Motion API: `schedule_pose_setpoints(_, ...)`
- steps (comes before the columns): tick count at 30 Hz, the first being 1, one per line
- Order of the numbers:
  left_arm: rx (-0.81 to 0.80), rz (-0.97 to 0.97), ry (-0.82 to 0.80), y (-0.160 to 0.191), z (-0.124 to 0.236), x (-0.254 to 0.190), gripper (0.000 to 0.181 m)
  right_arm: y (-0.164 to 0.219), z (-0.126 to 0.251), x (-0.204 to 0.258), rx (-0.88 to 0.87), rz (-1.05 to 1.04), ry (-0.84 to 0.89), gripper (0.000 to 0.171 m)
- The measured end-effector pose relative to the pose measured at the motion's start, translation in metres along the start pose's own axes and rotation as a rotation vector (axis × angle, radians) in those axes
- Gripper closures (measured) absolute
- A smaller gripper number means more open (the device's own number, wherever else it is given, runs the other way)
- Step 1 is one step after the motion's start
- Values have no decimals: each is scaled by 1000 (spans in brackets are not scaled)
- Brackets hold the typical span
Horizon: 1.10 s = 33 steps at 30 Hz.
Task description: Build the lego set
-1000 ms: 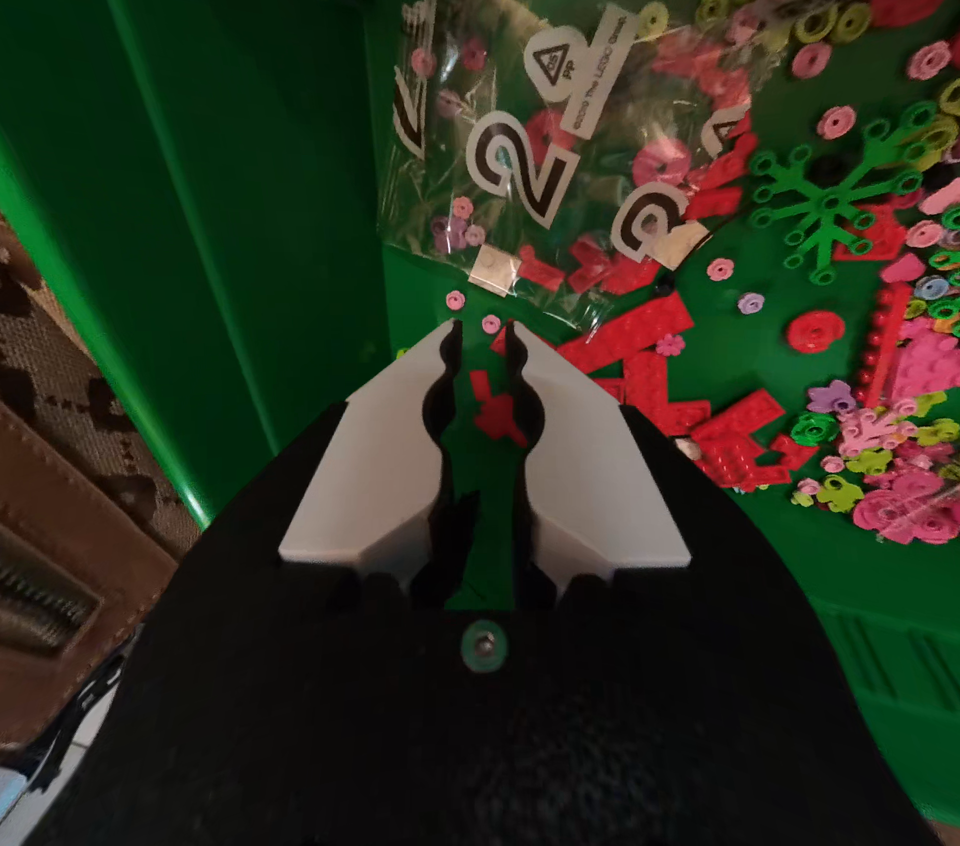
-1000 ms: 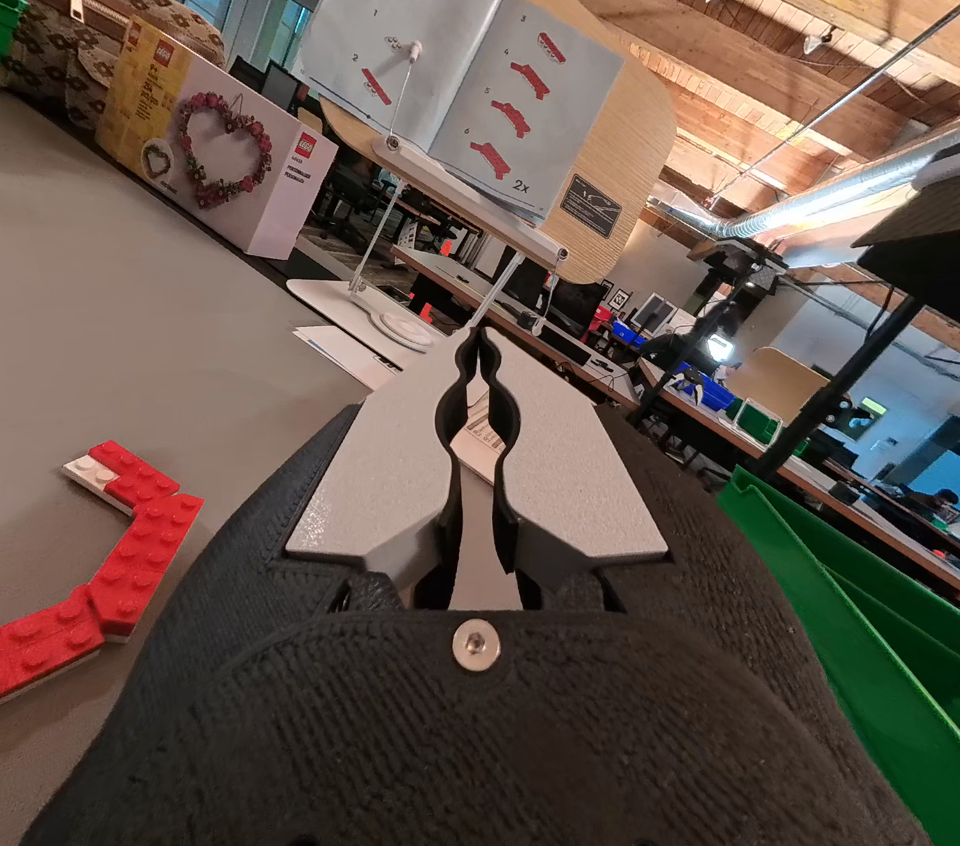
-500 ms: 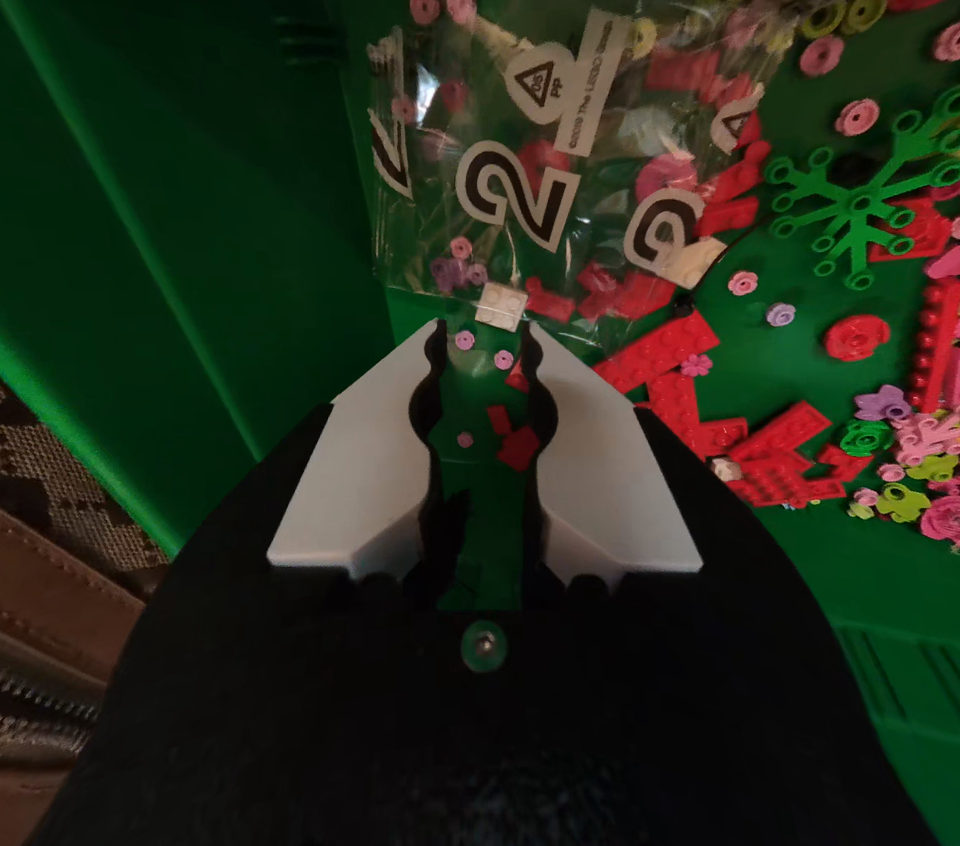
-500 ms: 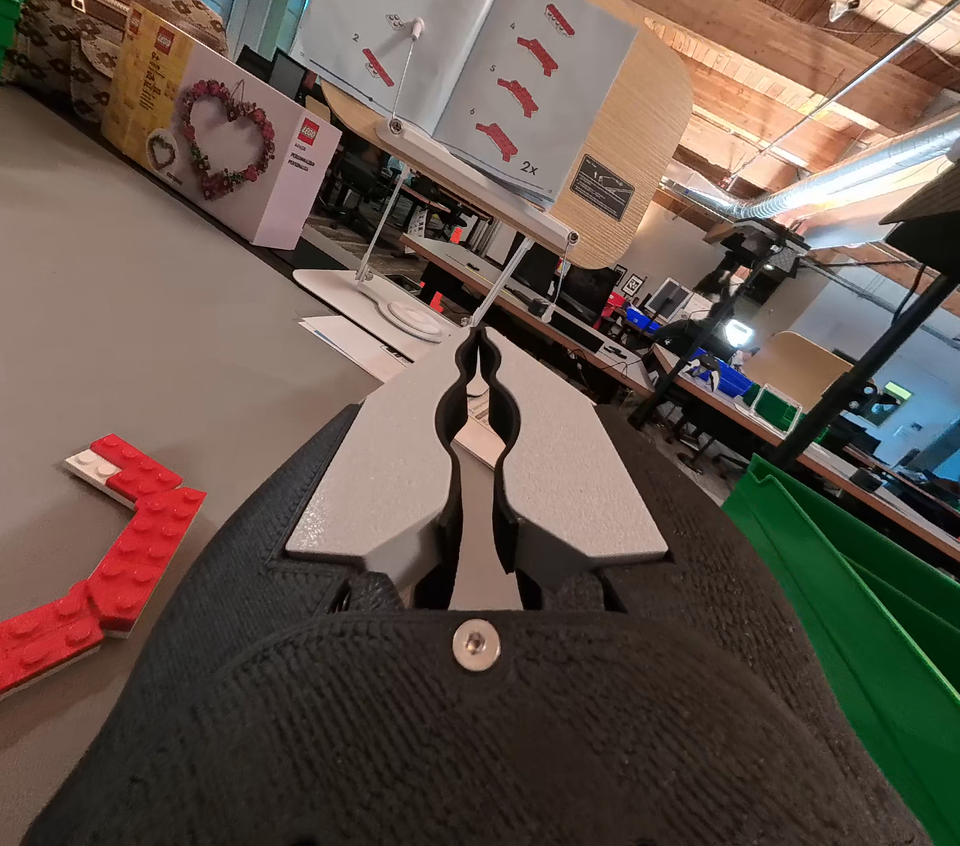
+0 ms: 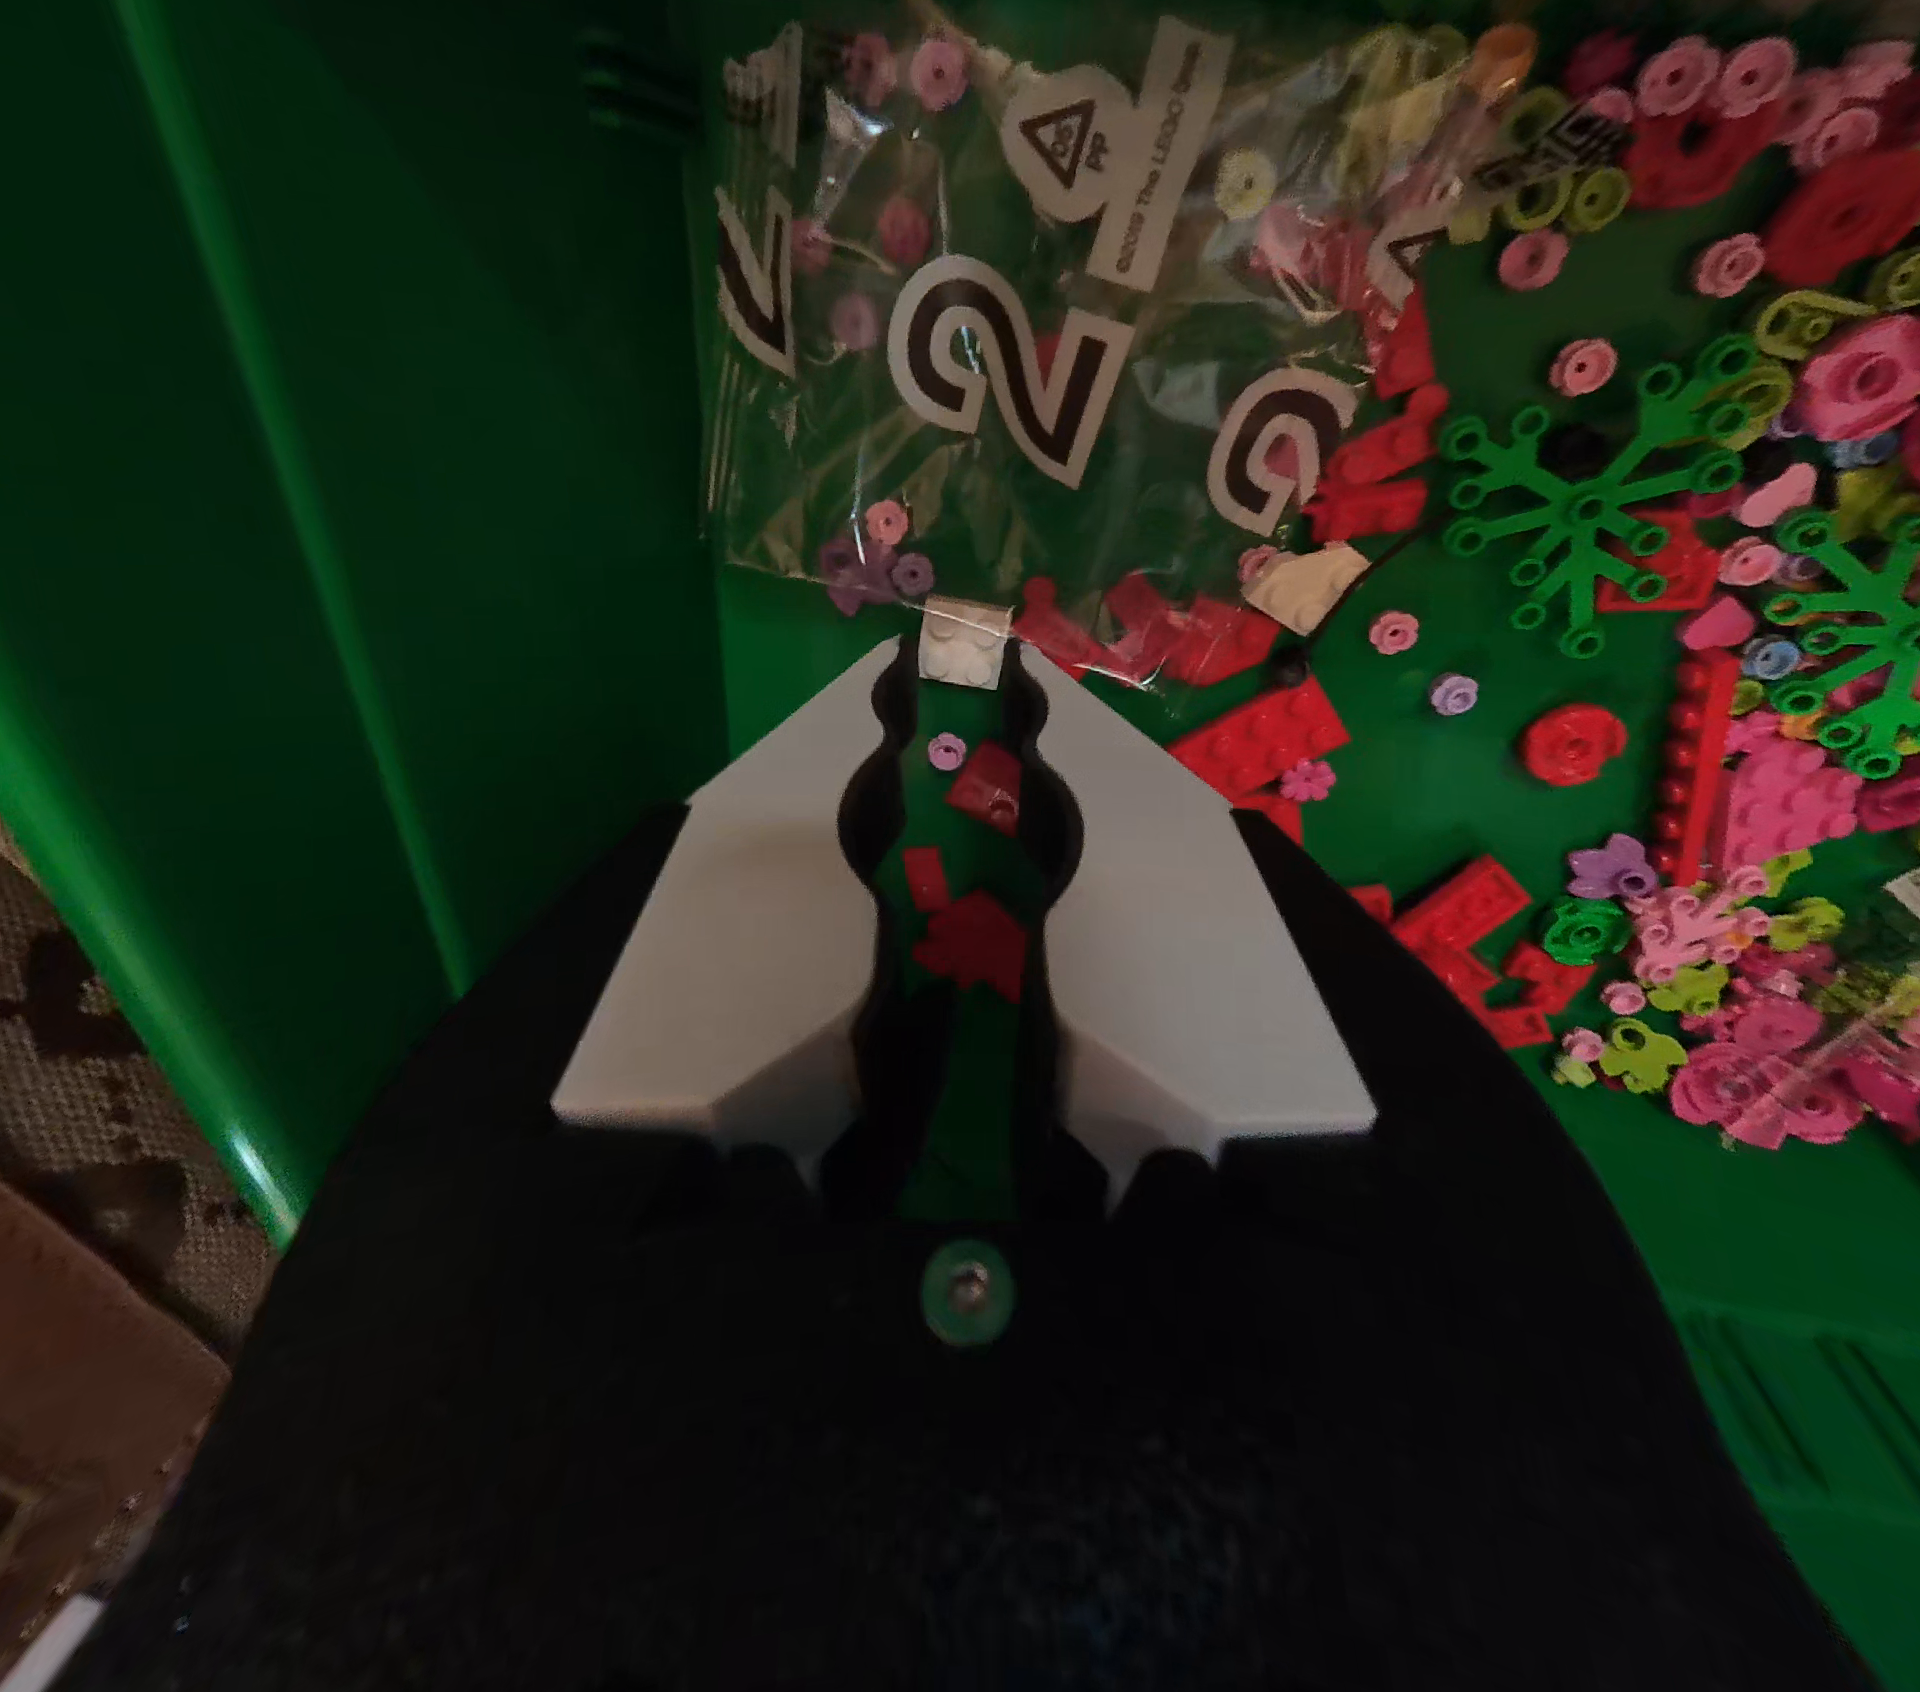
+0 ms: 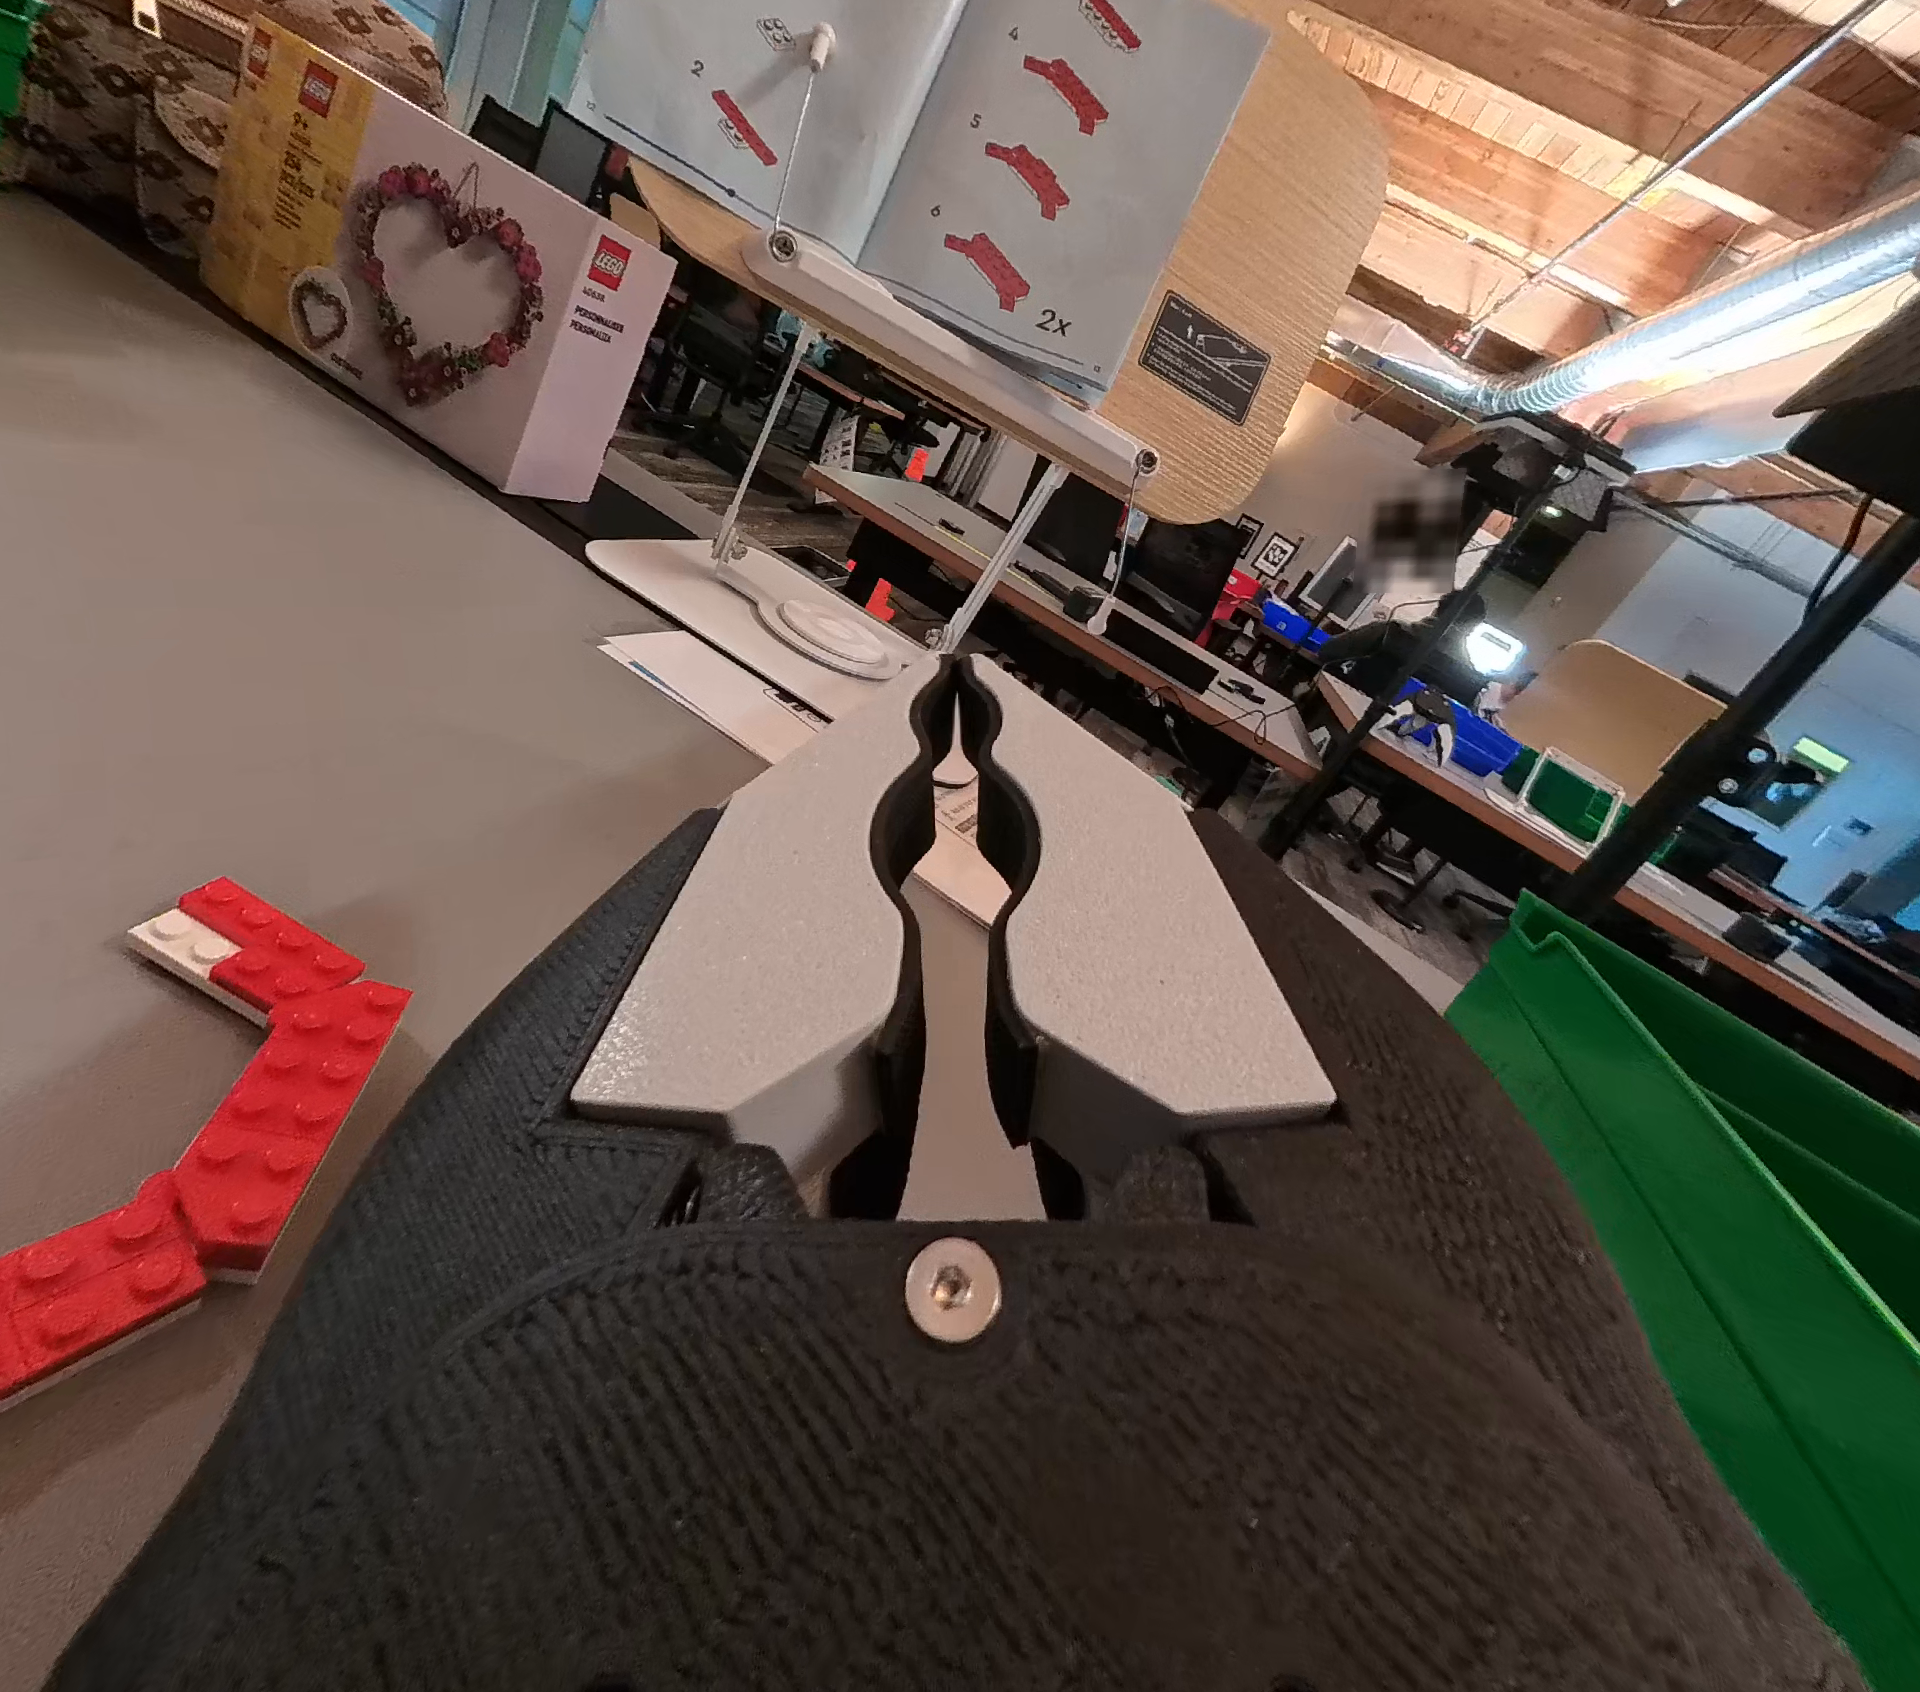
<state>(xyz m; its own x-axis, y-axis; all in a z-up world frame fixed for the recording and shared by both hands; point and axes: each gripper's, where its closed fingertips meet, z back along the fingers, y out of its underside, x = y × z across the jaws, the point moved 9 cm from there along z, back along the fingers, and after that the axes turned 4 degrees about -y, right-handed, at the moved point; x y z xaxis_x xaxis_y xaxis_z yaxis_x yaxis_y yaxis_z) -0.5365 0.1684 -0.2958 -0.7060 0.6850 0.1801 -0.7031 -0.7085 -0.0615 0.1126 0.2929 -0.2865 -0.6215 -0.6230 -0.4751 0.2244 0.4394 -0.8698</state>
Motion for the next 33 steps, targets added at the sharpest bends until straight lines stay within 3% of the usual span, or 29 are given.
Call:
schedule_pose_setpoints(1,-3,6,-32,1,1,-1,167,0,0,-1,-2,-4,4,171)
schedule_pose_setpoints(6,110,-23,-269,9,12,-15,167,0,1,-3,-17,-24,18,171)
schedule_pose_setpoints(13,80,4,-688,2,70,-53,167,-1,3,-4,-30,-29,30,171)
schedule_pose_setpoints(19,-35,-61,-922,-35,125,-114,167,-3,5,-4,-46,-22,34,171)
schedule_pose_setpoints(26,-177,-174,-952,-112,162,-181,167,-10,10,4,-86,-2,4,171)
schedule_pose_setpoints(33,-219,-225,-888,-187,153,-217,168,-15,13,6,-122,-7,-15,171)
